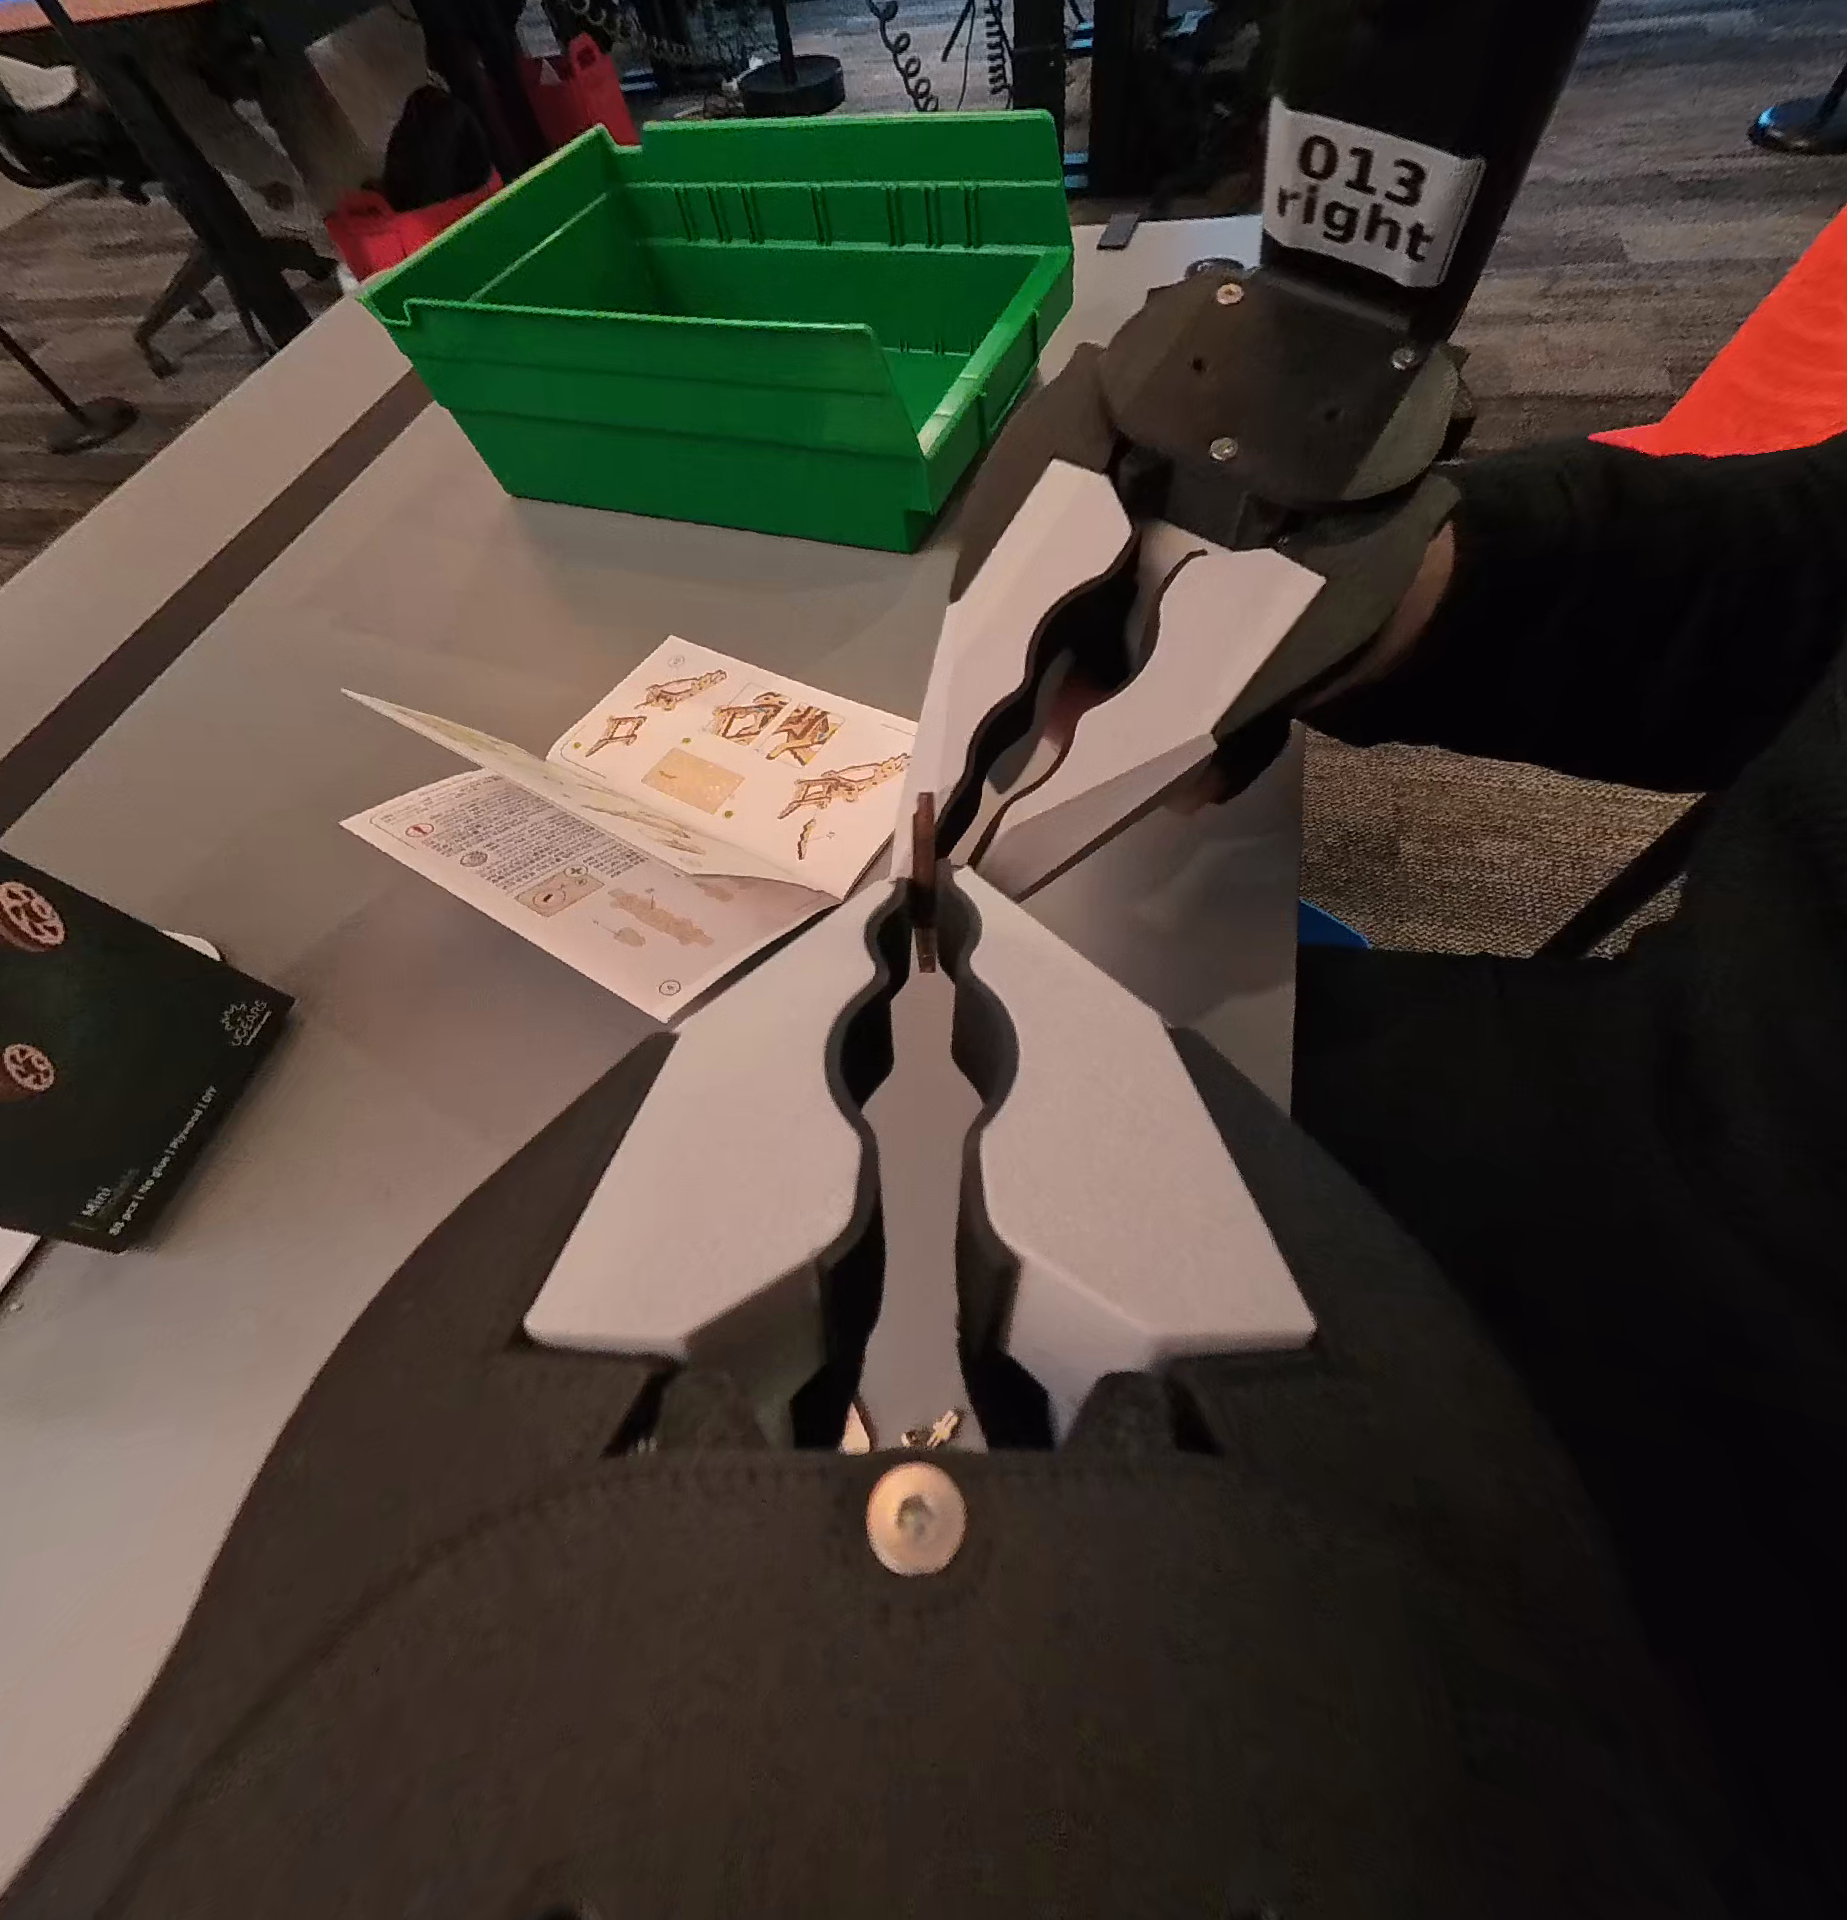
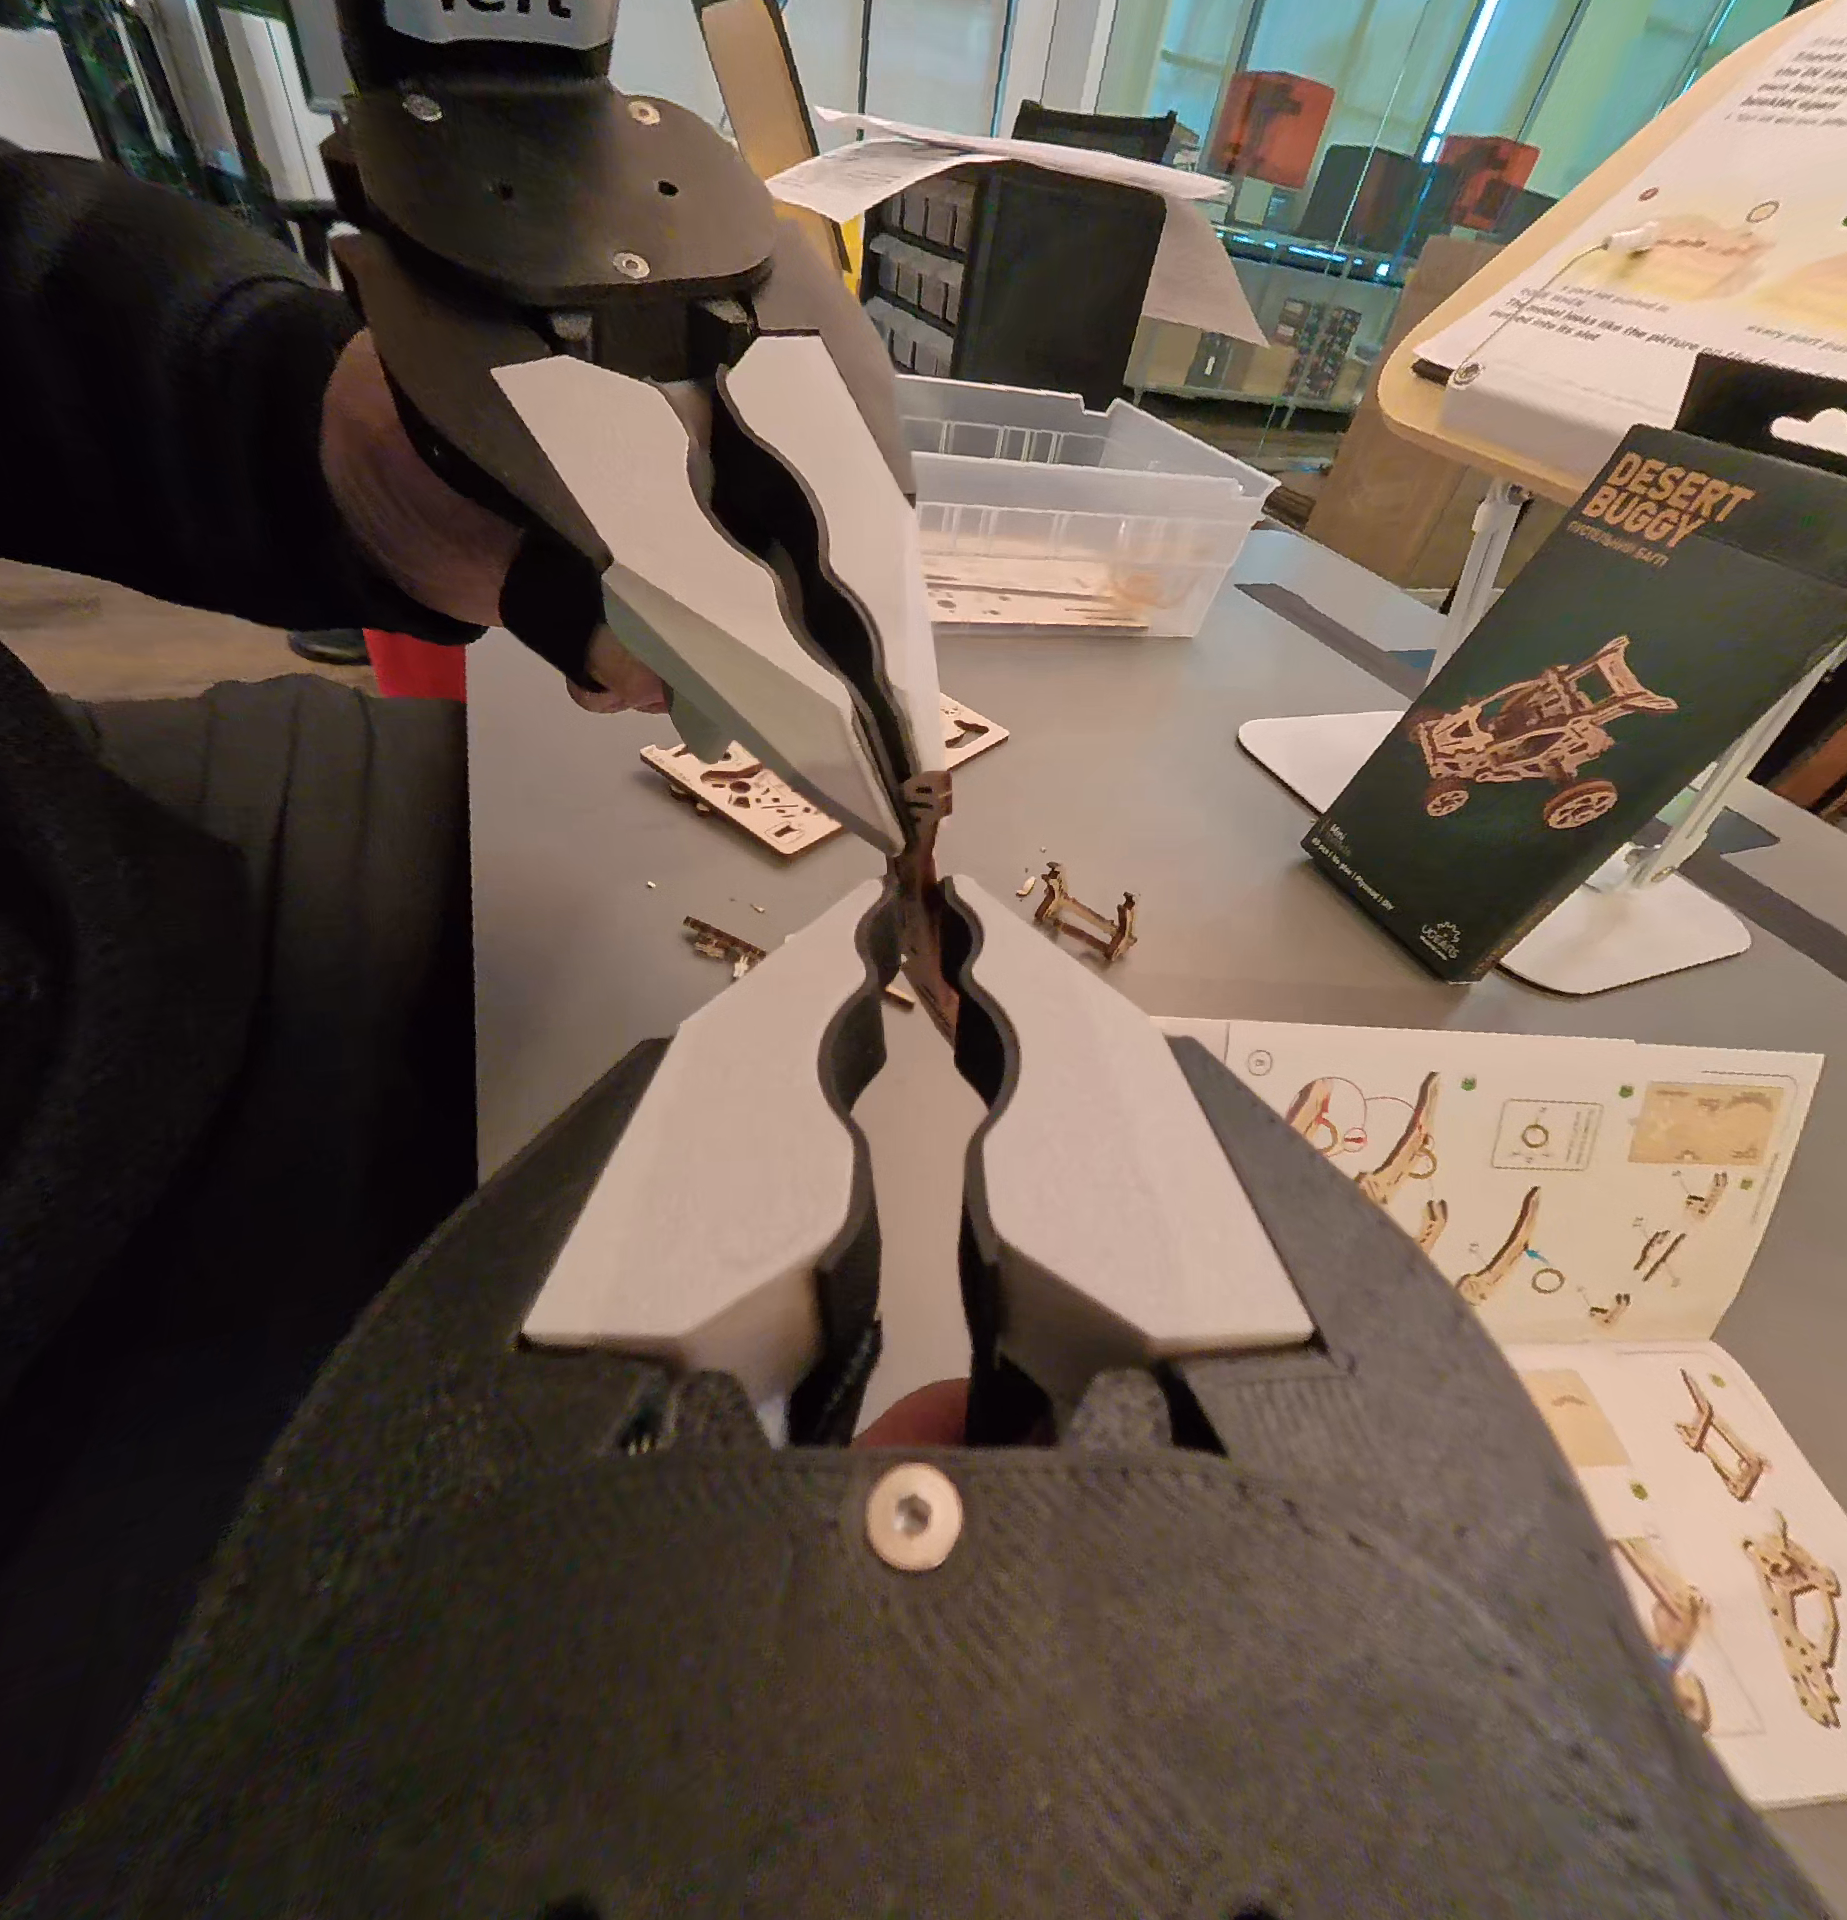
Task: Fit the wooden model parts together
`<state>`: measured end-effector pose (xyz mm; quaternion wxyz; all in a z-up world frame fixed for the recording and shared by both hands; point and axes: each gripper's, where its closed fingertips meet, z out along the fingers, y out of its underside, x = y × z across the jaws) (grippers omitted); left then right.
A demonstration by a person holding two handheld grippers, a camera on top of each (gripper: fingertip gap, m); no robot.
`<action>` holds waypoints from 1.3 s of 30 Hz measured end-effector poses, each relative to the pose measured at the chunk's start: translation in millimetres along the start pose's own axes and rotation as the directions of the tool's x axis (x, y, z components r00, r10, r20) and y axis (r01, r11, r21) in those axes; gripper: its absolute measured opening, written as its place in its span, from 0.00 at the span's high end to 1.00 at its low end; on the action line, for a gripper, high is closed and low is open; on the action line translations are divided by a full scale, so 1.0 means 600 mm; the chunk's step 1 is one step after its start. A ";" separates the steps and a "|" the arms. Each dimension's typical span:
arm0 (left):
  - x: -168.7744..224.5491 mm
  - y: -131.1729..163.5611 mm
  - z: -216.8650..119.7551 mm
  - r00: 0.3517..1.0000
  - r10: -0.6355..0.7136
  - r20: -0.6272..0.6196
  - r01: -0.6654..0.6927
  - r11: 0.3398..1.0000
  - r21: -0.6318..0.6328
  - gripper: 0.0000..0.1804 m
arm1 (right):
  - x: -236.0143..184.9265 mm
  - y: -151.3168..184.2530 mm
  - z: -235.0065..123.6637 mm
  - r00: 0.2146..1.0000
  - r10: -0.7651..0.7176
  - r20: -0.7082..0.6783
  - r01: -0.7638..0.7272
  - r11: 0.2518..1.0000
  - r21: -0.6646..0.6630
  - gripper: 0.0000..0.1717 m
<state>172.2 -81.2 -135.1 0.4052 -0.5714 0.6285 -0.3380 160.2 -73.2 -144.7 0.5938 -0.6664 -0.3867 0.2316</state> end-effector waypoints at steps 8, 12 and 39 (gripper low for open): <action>-0.016 -0.006 -0.001 0.996 -0.088 0.019 0.087 0.995 0.039 0.85 | 0.028 -0.008 -0.020 0.897 -0.365 -0.250 0.365 0.930 -0.050 0.99; -0.024 -0.005 -0.005 0.993 -0.117 0.028 0.116 0.992 0.051 0.84 | 0.045 -0.004 -0.030 0.667 -0.629 -0.399 0.598 0.772 -0.216 0.99; -0.067 0.106 -0.071 0.963 -0.185 0.199 0.208 0.973 -0.104 0.82 | 0.034 0.042 -0.006 0.727 -0.598 -0.337 0.552 0.801 -0.231 0.99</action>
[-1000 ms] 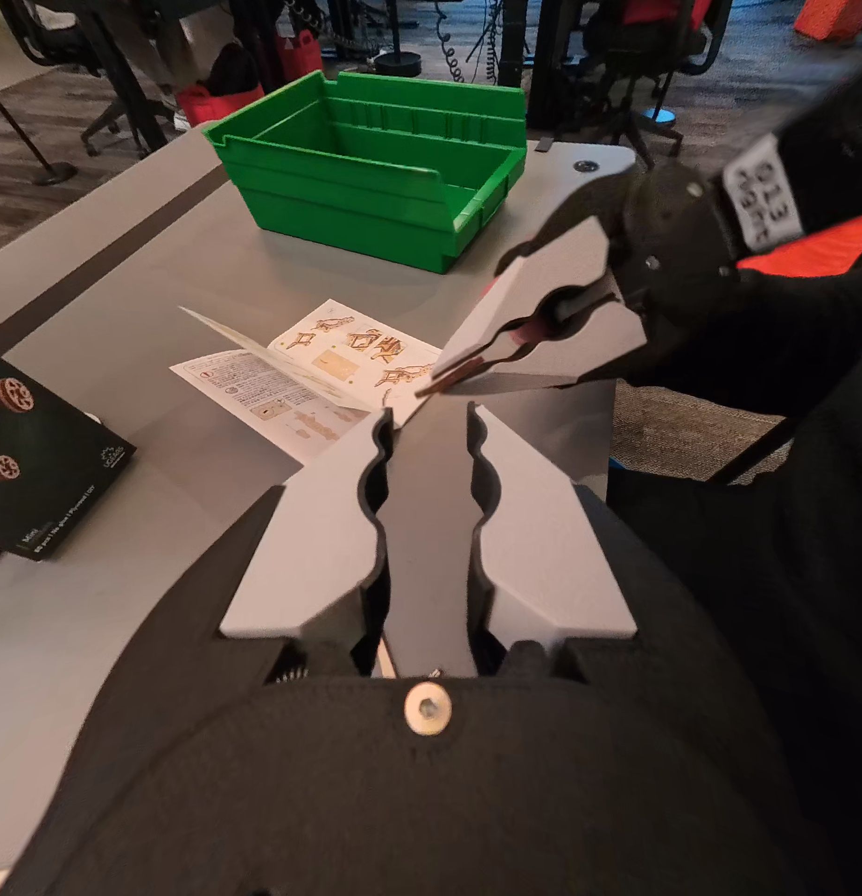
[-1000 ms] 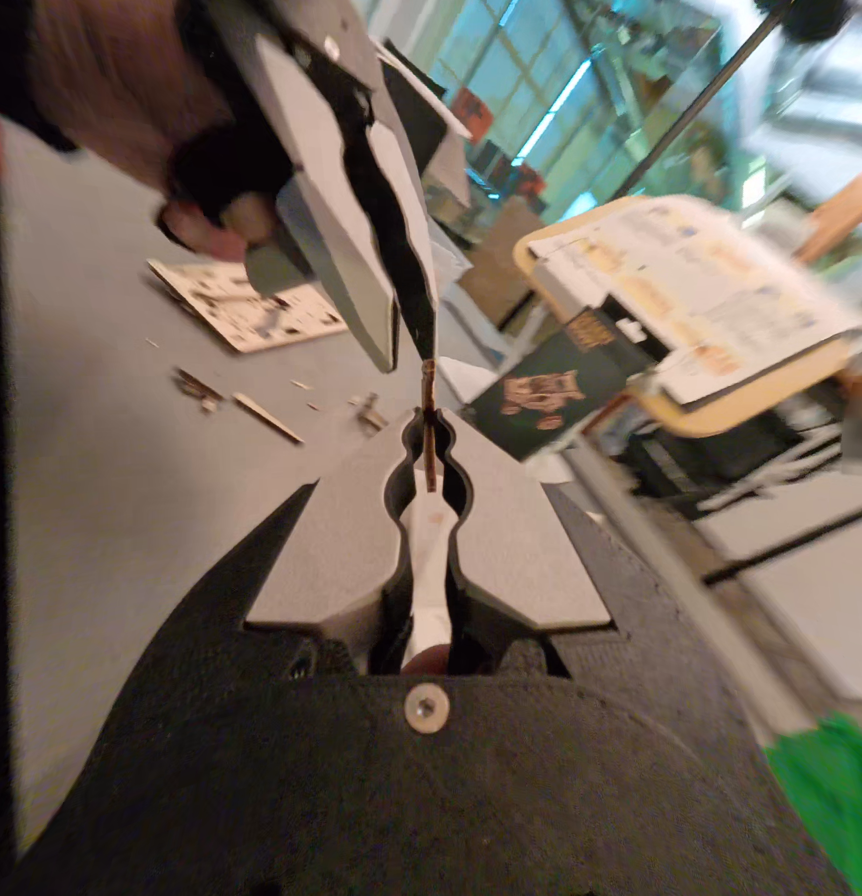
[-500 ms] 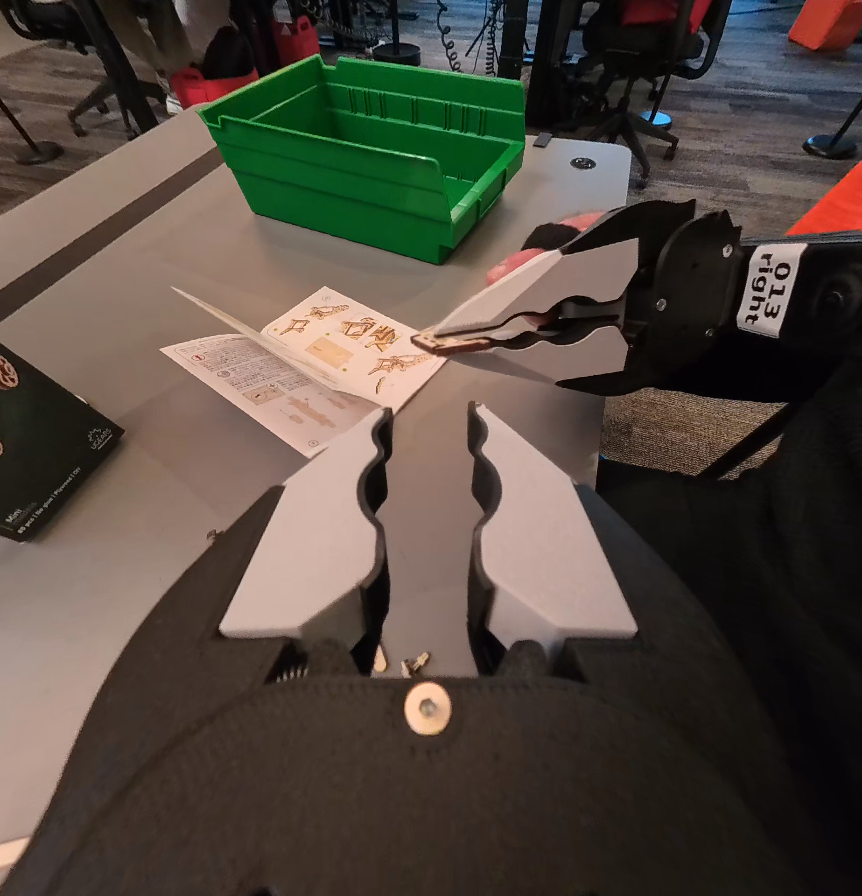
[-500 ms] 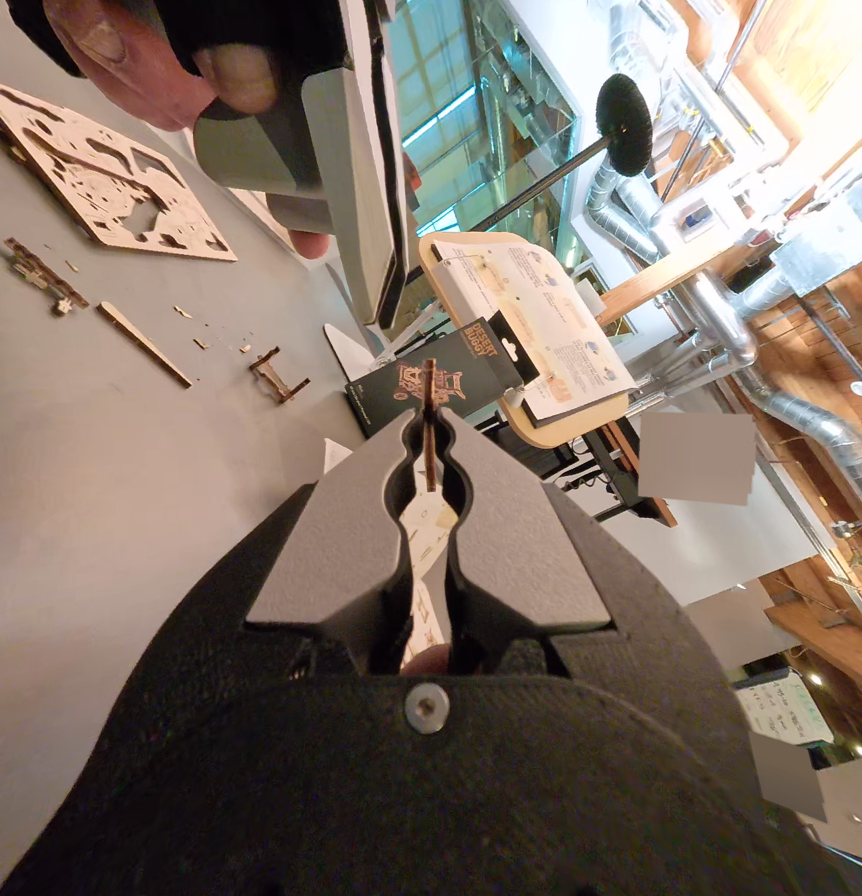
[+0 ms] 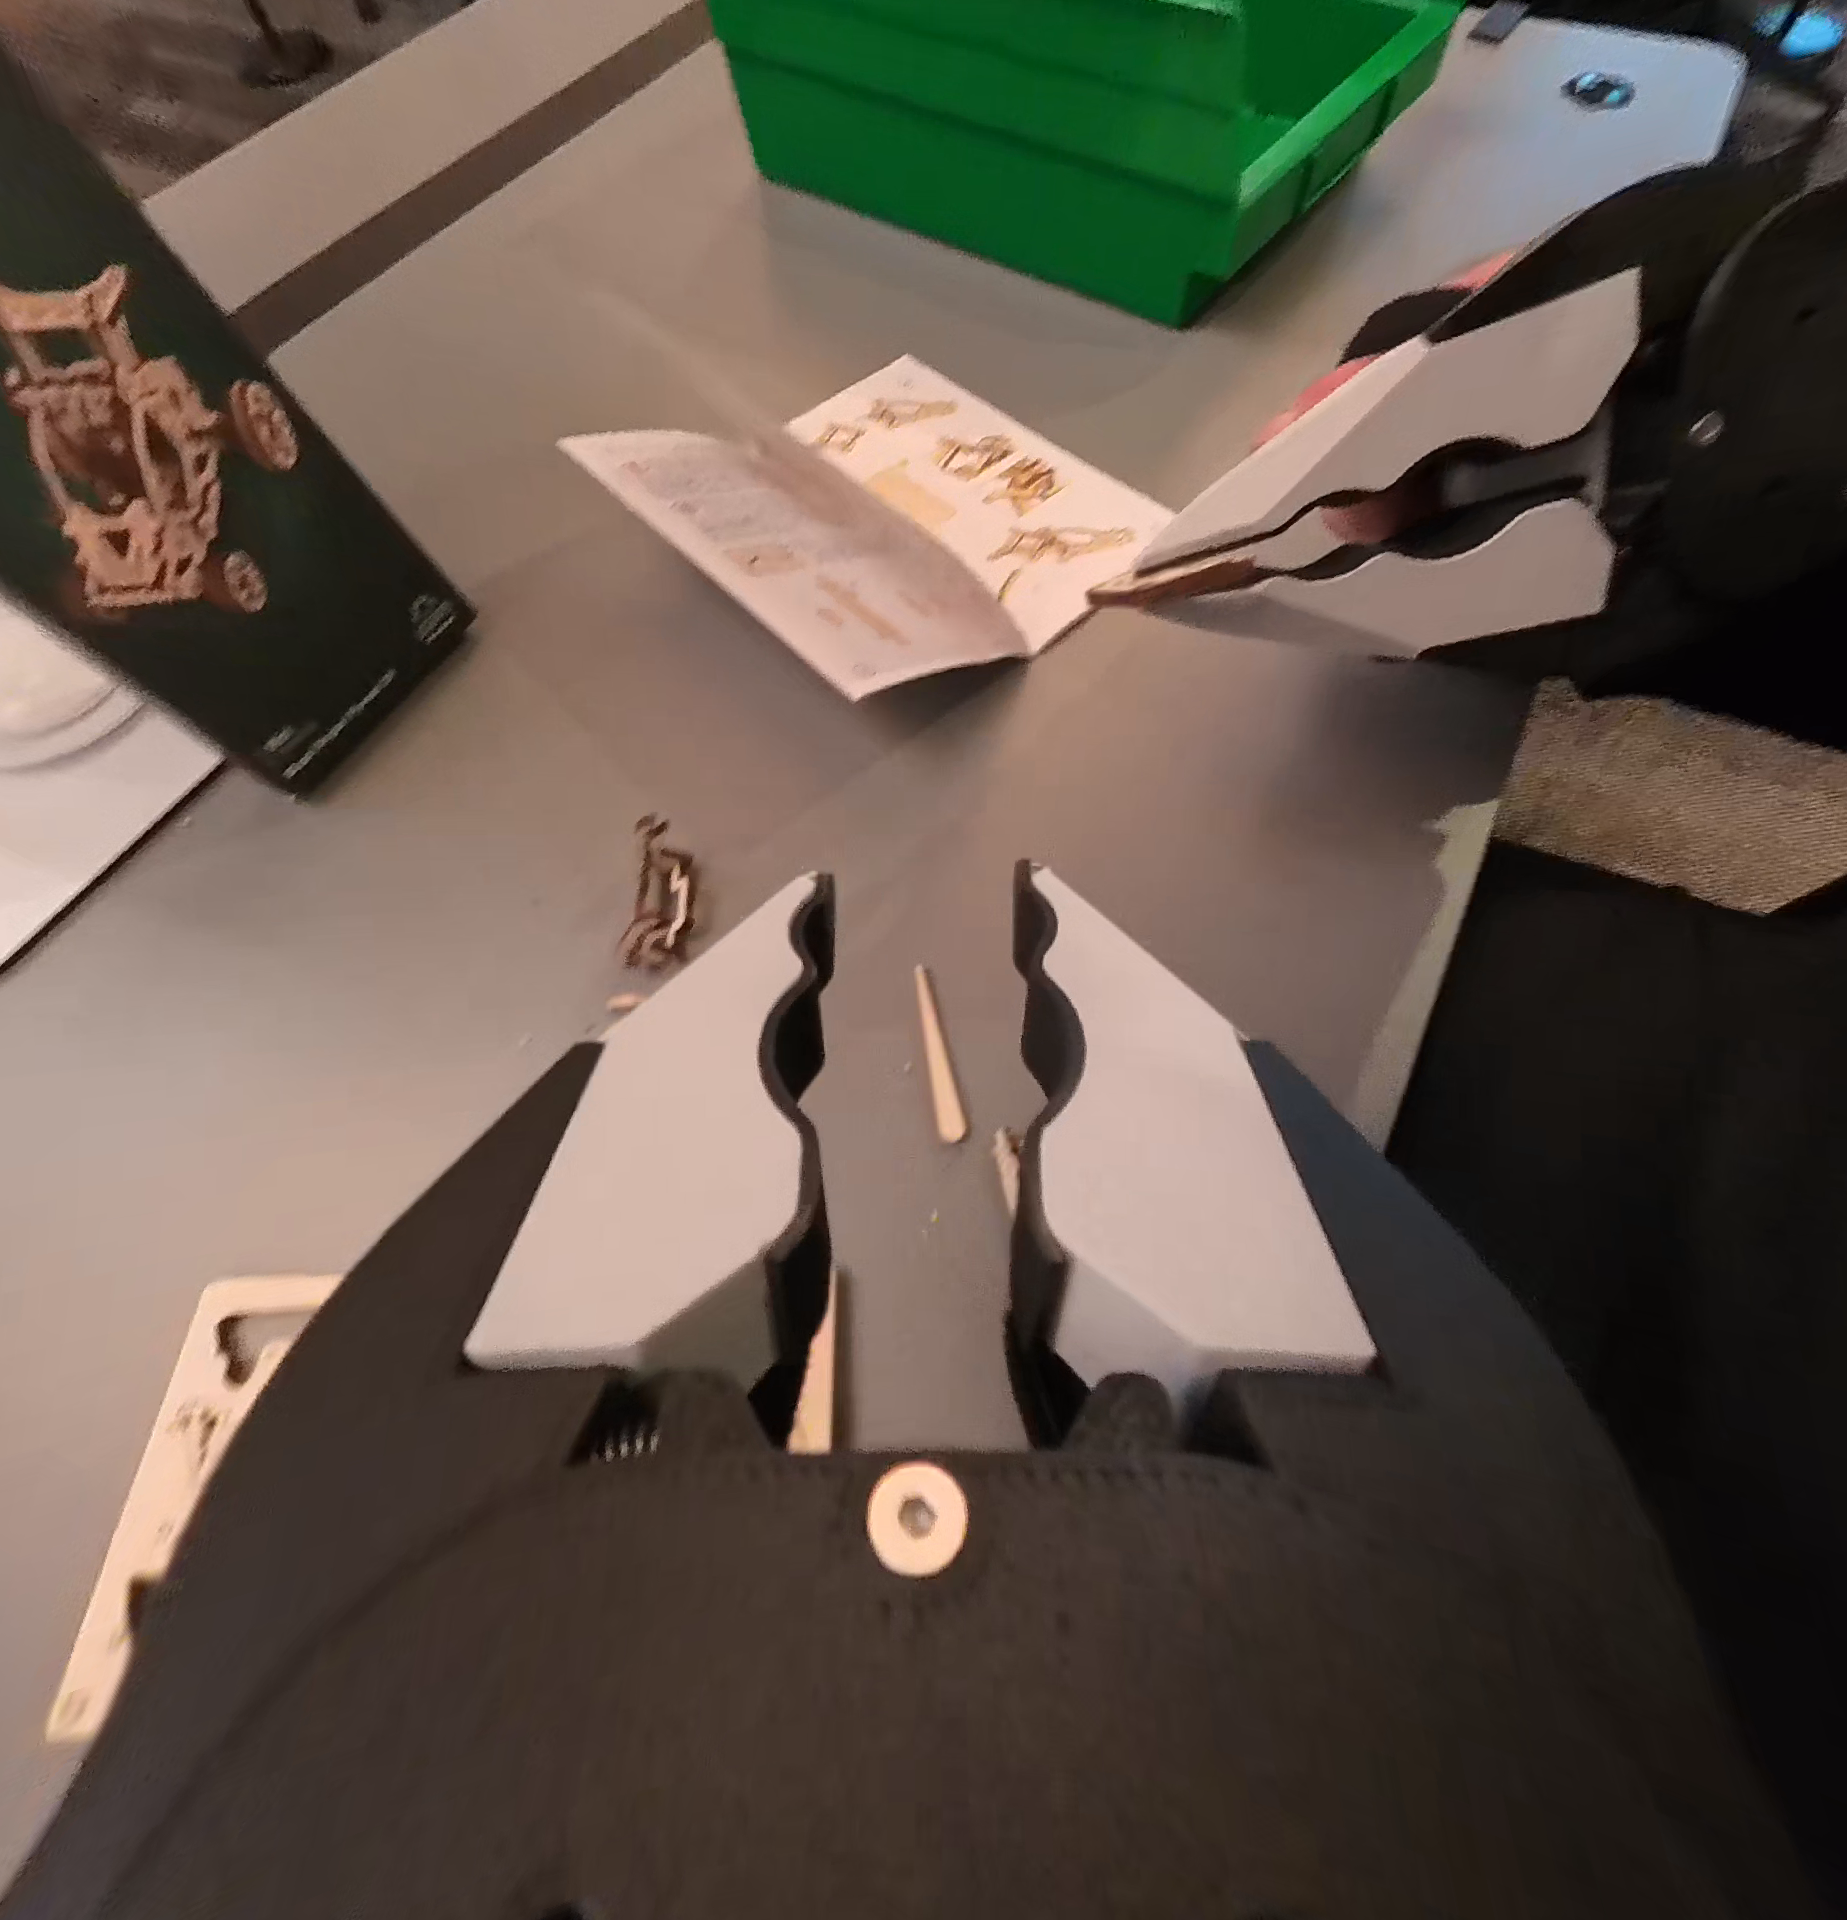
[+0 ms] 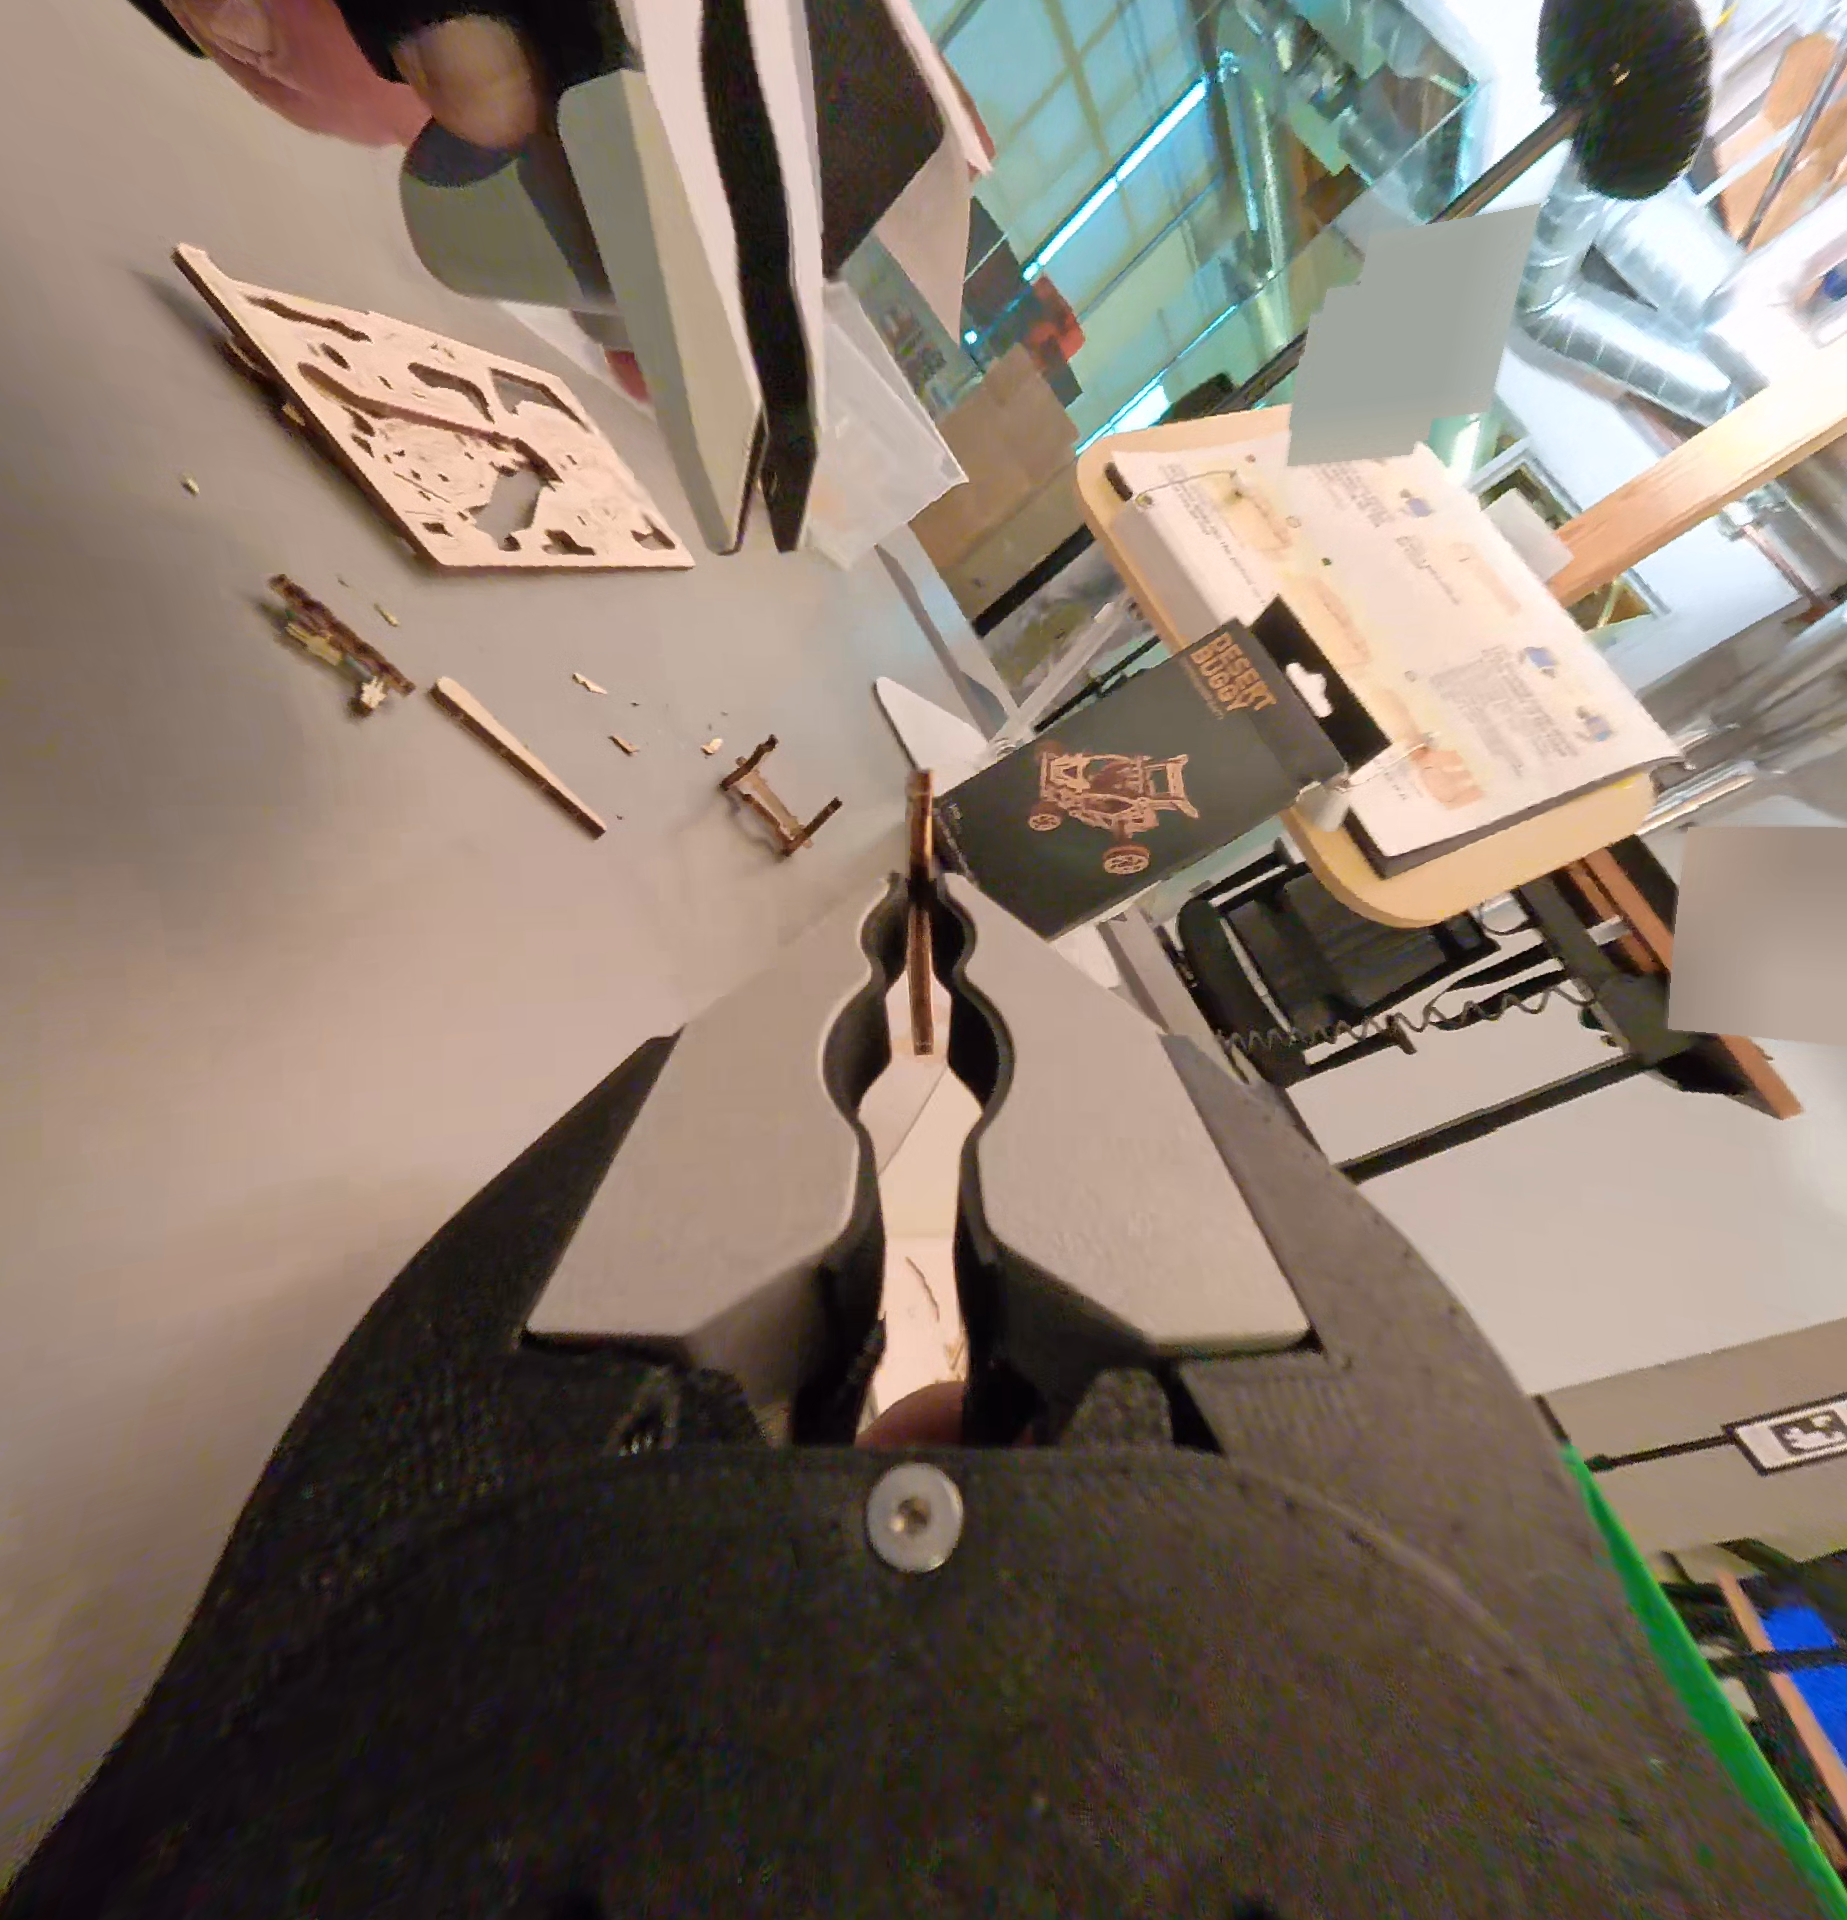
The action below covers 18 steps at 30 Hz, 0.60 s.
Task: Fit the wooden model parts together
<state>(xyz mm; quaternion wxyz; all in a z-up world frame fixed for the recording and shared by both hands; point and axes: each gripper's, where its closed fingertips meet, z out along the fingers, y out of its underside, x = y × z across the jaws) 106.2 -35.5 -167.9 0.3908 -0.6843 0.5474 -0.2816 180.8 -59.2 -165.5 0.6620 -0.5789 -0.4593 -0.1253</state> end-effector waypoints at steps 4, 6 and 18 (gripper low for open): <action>-0.033 0.041 -0.024 0.997 -0.025 0.075 0.030 0.998 -0.063 0.79 | -0.037 0.020 0.012 0.991 -0.016 0.135 0.026 0.997 -0.079 0.99; -0.052 0.060 -0.044 0.992 -0.021 0.127 0.033 0.995 -0.094 0.78 | -0.067 0.036 0.016 0.970 -0.021 0.242 0.055 0.989 -0.134 1.00; -0.310 0.105 -0.298 0.819 0.053 0.572 0.097 0.969 -0.229 0.74 | -0.137 0.056 0.005 0.830 0.092 0.550 0.094 0.949 -0.300 0.94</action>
